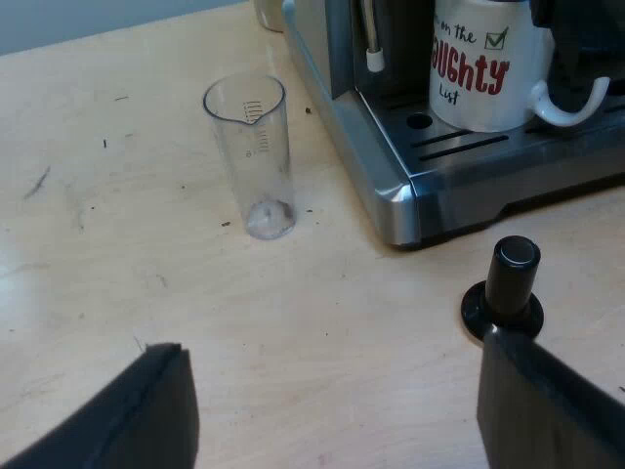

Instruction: Remove mug from coffee machine

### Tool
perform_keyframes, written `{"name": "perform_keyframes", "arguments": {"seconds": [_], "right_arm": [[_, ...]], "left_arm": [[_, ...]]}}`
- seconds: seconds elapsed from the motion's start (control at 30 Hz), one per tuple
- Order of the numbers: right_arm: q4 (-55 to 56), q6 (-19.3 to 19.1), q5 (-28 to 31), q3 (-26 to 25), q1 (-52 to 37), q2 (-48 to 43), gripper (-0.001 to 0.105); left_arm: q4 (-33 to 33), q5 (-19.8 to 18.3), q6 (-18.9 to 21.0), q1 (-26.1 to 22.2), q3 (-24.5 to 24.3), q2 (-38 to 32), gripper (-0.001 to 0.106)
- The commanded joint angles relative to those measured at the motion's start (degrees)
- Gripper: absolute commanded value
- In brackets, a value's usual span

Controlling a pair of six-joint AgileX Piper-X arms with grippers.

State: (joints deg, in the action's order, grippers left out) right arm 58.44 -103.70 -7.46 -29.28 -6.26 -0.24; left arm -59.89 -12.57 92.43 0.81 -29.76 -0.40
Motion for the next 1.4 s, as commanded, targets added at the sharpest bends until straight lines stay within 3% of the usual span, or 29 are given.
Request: {"name": "perform_keyframes", "arguments": {"seconds": [0.03,0.27,0.43,0.5,0.67,0.9,1.07,1.23,1.4], "right_arm": [[-0.86,-0.43,-0.57,-0.79,-0.12,-2.6,0.062],[-0.74,-0.43,-5.06,-5.44,0.34,1.41,0.062],[-0.86,-2.35,-6.25,-9.43,3.48,6.36,0.062],[-1.47,-4.33,-6.54,-10.83,6.37,8.74,0.062],[-3.11,-5.19,-6.52,-12.92,13.69,13.29,0.062],[-6.69,-7.1,-6.52,-14.48,23.53,20.66,0.062],[-13.27,-7.1,-5.6,-14.35,30.09,26.11,0.062],[-19.35,-7.1,-2.11,-14.35,35.56,31.29,0.062],[-24.31,-6.69,-0.27,-14.35,40.61,36.6,0.062]], "left_arm": [[0.22,0.3,0.21,-0.03,-0.46,-2.52,0.062],[0.36,0.02,0.35,-0.03,-2.91,-1.31,0.062],[1.25,-1.49,0.61,-0.03,-4.61,0.8,0.072],[3.09,-4.48,3.16,-0.03,-4.6,1.93,0.072],[6.37,-6.02,5.42,0.59,-4.6,4.63,0.072],[10.36,-6.67,5.07,5.63,-4.6,10.03,0.072],[16.76,-6.57,1.33,9.24,-4.42,14.59,0.072],[23.92,-7.03,1.15,9.48,-2.74,16.44,0.072],[29.35,-12.88,1.27,9.48,1.27,16.69,0.072]]}}
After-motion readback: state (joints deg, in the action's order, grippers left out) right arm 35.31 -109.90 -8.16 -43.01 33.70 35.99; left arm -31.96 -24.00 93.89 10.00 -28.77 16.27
